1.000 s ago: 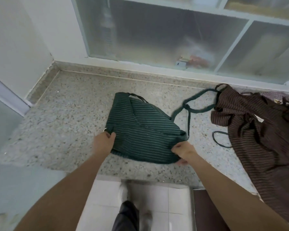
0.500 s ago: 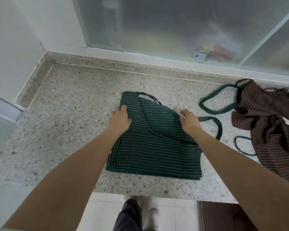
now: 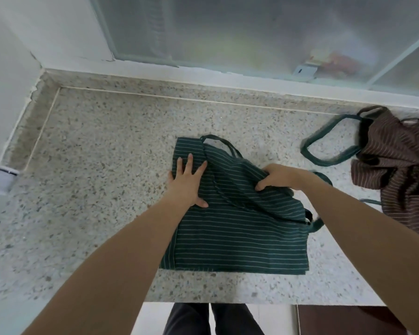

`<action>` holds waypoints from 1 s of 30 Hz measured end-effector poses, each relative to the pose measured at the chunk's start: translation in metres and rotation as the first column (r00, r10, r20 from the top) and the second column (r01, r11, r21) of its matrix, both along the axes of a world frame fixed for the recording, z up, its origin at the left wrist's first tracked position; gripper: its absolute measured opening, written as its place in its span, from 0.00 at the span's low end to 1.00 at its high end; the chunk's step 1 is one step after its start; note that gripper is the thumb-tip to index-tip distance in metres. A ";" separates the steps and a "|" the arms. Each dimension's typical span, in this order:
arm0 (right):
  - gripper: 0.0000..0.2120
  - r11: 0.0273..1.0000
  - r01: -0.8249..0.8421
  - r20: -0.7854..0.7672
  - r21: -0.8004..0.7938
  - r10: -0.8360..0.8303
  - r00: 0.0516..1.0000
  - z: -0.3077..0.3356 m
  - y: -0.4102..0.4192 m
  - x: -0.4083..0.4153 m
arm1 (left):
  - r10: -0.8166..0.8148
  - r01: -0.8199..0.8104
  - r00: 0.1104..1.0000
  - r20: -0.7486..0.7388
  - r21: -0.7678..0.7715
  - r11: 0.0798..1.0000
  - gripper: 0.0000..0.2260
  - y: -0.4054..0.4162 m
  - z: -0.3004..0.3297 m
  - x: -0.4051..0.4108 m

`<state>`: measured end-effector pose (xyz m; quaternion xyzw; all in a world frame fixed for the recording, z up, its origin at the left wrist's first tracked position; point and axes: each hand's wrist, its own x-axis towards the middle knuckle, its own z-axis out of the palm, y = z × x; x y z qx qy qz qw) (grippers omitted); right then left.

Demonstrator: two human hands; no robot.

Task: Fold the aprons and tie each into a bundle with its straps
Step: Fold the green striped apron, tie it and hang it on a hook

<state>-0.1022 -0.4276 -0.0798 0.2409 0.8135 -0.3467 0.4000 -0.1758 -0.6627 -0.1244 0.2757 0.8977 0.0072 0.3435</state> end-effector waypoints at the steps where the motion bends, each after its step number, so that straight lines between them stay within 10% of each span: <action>1: 0.15 1.000 -0.025 0.006 0.016 0.025 1.000 0.007 0.004 -0.002 | -0.002 0.002 1.000 -0.004 -0.009 1.000 0.54 0.000 0.001 0.000; 4: 0.17 0.934 -0.096 -0.062 0.344 0.125 0.990 0.028 0.022 -0.011 | -0.020 0.019 1.000 -0.024 -0.045 0.999 0.54 0.003 0.003 0.000; 8: 0.24 0.527 0.018 -0.159 0.850 0.222 0.962 0.028 0.026 -0.011 | -0.042 0.037 0.998 -0.052 -0.085 0.996 0.55 0.005 0.004 0.000; 14: 0.32 0.788 -0.108 -0.266 0.607 0.328 0.906 -0.012 -0.005 0.010 | -0.154 0.120 0.968 -0.197 -0.174 0.977 0.56 0.009 0.009 -0.004; 18: 0.40 0.898 -0.080 -0.220 0.432 0.191 0.957 -0.023 -0.003 0.010 | 0.068 -0.050 0.976 -0.206 0.093 0.994 0.35 0.013 0.017 -0.024; 21: 0.37 0.896 0.009 -0.306 0.444 0.142 0.941 -0.021 0.008 -0.002 | 0.253 -0.188 0.930 -0.266 0.247 0.951 0.25 0.019 0.015 -0.046; 25: 0.40 0.832 -0.126 -0.150 0.540 0.242 0.959 -0.022 0.015 -0.021 | 0.338 -0.322 0.930 -0.145 0.122 0.939 0.34 0.031 0.014 -0.073; 30: 0.34 0.697 -0.320 0.024 0.642 0.399 0.917 -0.018 0.017 -0.036 | 0.210 -0.213 0.971 -0.117 -0.018 0.977 0.22 0.039 0.024 -0.094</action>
